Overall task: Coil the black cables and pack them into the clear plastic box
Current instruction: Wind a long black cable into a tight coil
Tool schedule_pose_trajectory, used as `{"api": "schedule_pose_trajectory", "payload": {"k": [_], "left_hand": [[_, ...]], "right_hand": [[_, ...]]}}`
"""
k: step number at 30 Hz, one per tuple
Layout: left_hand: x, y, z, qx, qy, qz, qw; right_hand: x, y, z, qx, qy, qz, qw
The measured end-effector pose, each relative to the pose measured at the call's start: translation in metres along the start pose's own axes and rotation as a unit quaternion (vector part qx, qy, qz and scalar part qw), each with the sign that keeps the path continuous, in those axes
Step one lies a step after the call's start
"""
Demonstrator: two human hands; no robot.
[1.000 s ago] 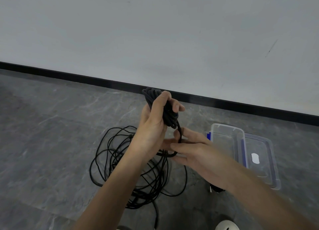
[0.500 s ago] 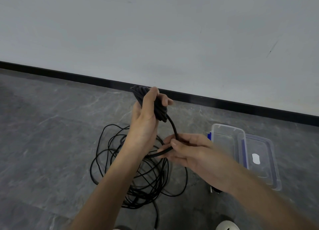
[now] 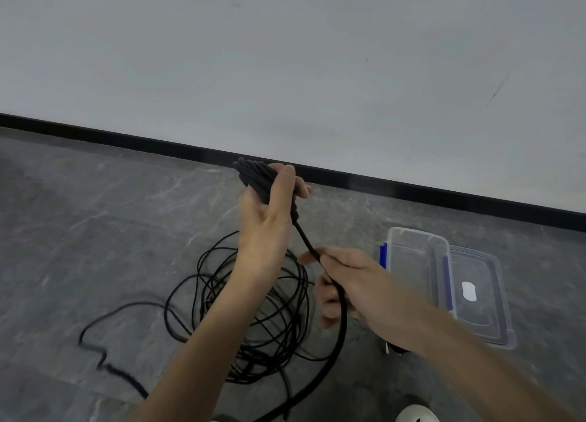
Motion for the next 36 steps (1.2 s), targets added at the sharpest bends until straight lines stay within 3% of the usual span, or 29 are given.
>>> {"api": "schedule_pose_trajectory", "payload": {"k": [6,14,16,18,20,23,26,30,33,36], "left_hand": [[0.006,0.004,-0.001,0.040,-0.024,-0.003,0.999],[0.001,0.001,0.004,0.065,-0.072,-0.018,0.995],[-0.003,-0.002,0.006,0.075,-0.096,-0.026,0.992],[-0.007,-0.005,0.008,0.071,-0.128,-0.026,0.989],[-0.008,-0.007,0.012,0.057,-0.200,0.008,0.978],[-0.005,-0.007,0.023,0.042,-0.379,0.091,0.920],[-0.006,-0.005,0.030,0.006,-0.427,0.166,0.889],[-0.006,-0.002,0.026,-0.073,-0.413,0.214,0.882],[0.000,0.005,0.020,-0.144,-0.319,0.290,0.891],[0.003,0.012,0.013,-0.185,-0.258,0.393,0.863]], "right_hand": [[-0.006,0.003,0.004,-0.002,-0.039,-0.041,0.998],[-0.004,0.012,0.006,-0.005,-0.149,0.108,0.983],[-0.005,0.014,0.006,-0.007,-0.129,0.099,0.987],[-0.008,0.013,0.004,-0.041,-0.040,0.062,0.996],[-0.010,0.012,0.000,-0.139,0.133,-0.008,0.981],[-0.012,0.008,-0.010,-0.297,0.403,-0.106,0.859],[-0.019,0.003,-0.016,-0.355,0.496,-0.130,0.782],[-0.035,0.001,-0.007,-0.395,0.473,-0.172,0.768],[-0.039,0.004,-0.003,-0.424,0.414,-0.175,0.787],[-0.046,0.005,0.004,-0.428,0.358,-0.199,0.806]]}}
Point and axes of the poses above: each hand's wrist, its own y-axis away from the middle knuckle, its own x-axis out of the palm, z = x × y, the point moved 1 cm from there along -y, towards the middle knuckle, and after that the axes turned 1 degree about y, right-handed, at the moved point
